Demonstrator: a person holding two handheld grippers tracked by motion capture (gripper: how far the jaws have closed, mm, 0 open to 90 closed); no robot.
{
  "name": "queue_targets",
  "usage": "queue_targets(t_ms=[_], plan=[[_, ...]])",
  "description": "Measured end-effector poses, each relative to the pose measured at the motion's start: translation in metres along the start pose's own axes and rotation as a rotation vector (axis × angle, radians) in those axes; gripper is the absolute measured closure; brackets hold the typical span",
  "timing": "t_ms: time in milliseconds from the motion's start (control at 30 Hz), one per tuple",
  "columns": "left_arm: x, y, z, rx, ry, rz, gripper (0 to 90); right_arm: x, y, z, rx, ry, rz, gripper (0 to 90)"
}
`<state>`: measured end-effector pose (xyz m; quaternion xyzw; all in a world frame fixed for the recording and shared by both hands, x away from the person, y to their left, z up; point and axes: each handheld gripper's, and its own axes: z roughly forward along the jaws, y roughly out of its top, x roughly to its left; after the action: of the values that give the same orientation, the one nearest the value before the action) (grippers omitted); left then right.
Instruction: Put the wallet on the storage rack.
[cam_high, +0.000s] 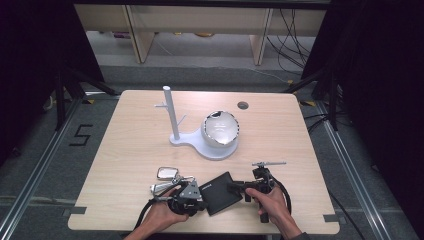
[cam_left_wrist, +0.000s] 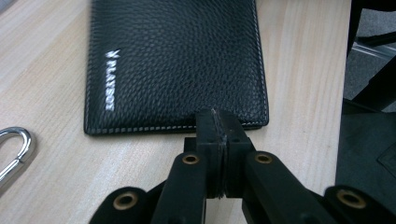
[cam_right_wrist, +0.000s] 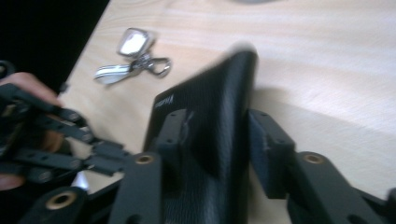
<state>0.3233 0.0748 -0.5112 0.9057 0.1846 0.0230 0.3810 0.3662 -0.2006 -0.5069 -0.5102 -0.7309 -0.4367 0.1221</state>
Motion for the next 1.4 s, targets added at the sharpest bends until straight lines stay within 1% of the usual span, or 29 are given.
queue_targets(t_ms=[33, 67, 200, 233, 267, 300, 400, 433, 500, 533, 600, 633, 667, 833, 867, 900, 933, 967, 1033, 1067, 1100, 1133, 1167, 1200, 1233, 1300, 1333, 1367, 1400], plan=[[-0.001, 0.000, 0.000, -0.001, 0.002, 0.000, 88.5, 0.000, -0.001, 0.002, -0.002, 0.006, 0.004, 64.0], [-0.001, 0.000, 0.000, -0.002, 0.007, 0.009, 88.5, 0.002, -0.001, 0.004, 0.000, 0.038, 0.008, 64.8], [-0.001, 0.000, 0.000, 0.000, 0.002, 0.009, 88.6, 0.012, 0.006, 0.001, 0.011, 0.057, -0.055, 68.0], [-0.001, 0.000, 0.000, 0.000, 0.016, 0.012, 88.6, 0.017, 0.007, 0.000, 0.031, 0.057, -0.026, 68.2], [-0.001, 0.000, 0.000, 0.000, 0.016, 0.012, 88.6, 0.017, 0.007, 0.000, 0.031, 0.057, -0.026, 68.2], [-0.001, 0.000, 0.000, -0.002, 0.007, 0.009, 88.6, 0.015, 0.010, 0.001, 0.033, 0.051, -0.082, 69.9], [-0.001, 0.000, 0.000, 0.002, 0.015, 0.015, 88.6, 0.016, 0.012, 0.000, 0.054, 0.077, -0.062, 72.0], [-0.002, 0.000, 0.000, -0.005, 0.013, 0.010, 88.6, 0.015, 0.012, -0.001, 0.062, 0.090, -0.075, 72.6], [-0.002, 0.000, 0.000, -0.004, 0.012, 0.010, 88.6, 0.017, 0.013, -0.001, 0.075, 0.083, -0.068, 72.8], [-0.001, 0.000, 0.000, -0.003, -0.006, -0.004, 88.6, 0.018, 0.017, -0.001, 0.099, 0.098, -0.091, 73.3], [-0.001, 0.000, 0.000, -0.007, -0.003, -0.002, 88.6, 0.021, 0.020, -0.001, 0.124, 0.083, -0.077, 74.0], [-0.002, 0.000, 0.000, -0.002, 0.012, 0.009, 88.6, 0.025, 0.022, -0.004, 0.175, 0.089, -0.040, 74.4], [-0.002, 0.000, 0.000, -0.001, 0.010, 0.009, 88.6, 0.027, 0.023, -0.004, 0.188, 0.085, -0.054, 74.7], [-0.002, 0.000, 0.000, -0.003, 0.012, 0.007, 88.5, 0.036, 0.029, -0.004, 0.231, 0.088, -0.056, 75.8], [0.000, -0.001, 0.000, -0.016, -0.013, -0.019, 88.3, 0.038, 0.031, -0.002, 0.242, 0.082, -0.053, 76.2], [0.000, -0.001, 0.000, -0.016, -0.013, -0.019, 88.2, 0.038, 0.031, -0.002, 0.242, 0.082, -0.053, 76.2], [0.002, -0.003, -0.002, -0.038, -0.027, -0.048, 87.5, 0.039, 0.033, -0.002, 0.230, 0.075, -0.073, 76.7], [0.003, -0.003, -0.004, -0.040, -0.029, -0.042, 87.1, 0.039, 0.034, -0.002, 0.228, 0.080, -0.090, 77.0], [0.003, -0.003, -0.007, -0.051, -0.032, -0.043, 86.5, 0.042, 0.035, -0.002, 0.224, 0.081, -0.080, 77.3], [0.004, -0.004, -0.014, -0.068, -0.025, -0.051, 86.2, 0.046, 0.038, -0.004, 0.216, 0.055, -0.098, 77.6], [0.004, -0.004, -0.020, -0.077, -0.019, -0.054, 85.8, 0.046, 0.040, -0.005, 0.209, 0.054, -0.106, 77.6], [0.004, -0.005, -0.026, -0.083, -0.014, -0.054, 85.1, 0.044, 0.043, -0.007, 0.192, 0.053, -0.171, 77.7], [0.004, -0.006, -0.032, -0.089, -0.008, -0.048, 84.5, 0.048, 0.045, -0.009, 0.200, 0.049, -0.149, 77.7], [0.004, -0.007, -0.037, -0.095, -0.007, -0.052, 83.6, 0.049, 0.048, -0.012, 0.188, 0.060, -0.185, 77.8], [0.004, -0.007, -0.037, -0.095, -0.007, -0.052, 82.3, 0.049, 0.048, -0.012, 0.188, 0.060, -0.185, 77.8], [0.002, -0.012, -0.052, -0.094, 0.013, -0.047, 81.1, 0.055, 0.057, -0.019, 0.163, 0.061, -0.212, 77.8], [0.000, -0.015, -0.055, -0.109, 0.010, -0.061, 80.4, 0.056, 0.061, -0.022, 0.158, 0.052, -0.218, 77.8], [0.000, -0.017, -0.060, -0.095, 0.013, -0.061, 78.9, 0.059, 0.064, -0.025, 0.157, 0.058, -0.214, 77.8], [0.000, -0.020, -0.062, -0.108, 0.012, -0.067, 76.6, 0.058, 0.067, -0.028, 0.145, 0.051, -0.237, 77.8]])
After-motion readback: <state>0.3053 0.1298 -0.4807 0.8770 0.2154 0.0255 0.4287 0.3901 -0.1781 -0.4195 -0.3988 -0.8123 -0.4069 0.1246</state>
